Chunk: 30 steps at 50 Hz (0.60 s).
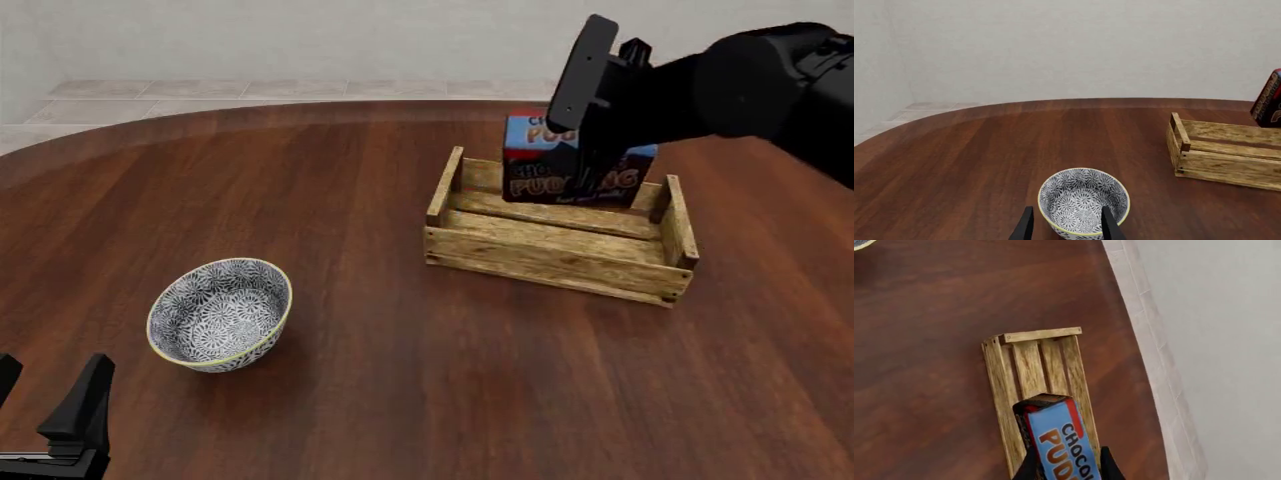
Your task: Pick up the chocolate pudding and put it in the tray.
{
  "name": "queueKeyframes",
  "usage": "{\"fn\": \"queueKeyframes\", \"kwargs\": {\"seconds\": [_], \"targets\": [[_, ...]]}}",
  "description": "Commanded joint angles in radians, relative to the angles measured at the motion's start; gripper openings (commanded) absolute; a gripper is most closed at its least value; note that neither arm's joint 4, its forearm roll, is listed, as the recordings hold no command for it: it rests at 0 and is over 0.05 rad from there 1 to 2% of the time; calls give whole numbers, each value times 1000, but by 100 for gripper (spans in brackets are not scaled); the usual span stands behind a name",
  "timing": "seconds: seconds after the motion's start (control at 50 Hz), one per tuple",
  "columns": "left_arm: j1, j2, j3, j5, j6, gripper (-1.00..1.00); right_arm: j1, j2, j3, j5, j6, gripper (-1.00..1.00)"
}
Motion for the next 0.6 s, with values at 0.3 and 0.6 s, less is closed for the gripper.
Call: {"fn": "queueKeyframes", "kwargs": {"seconds": [0.3, 0.6], "targets": [[0, 0, 0, 0, 0, 100, -118, 68, -74, -92, -12, -100], [0, 0, 0, 0, 0, 100, -120, 121, -92, -138, 6, -100]]}}
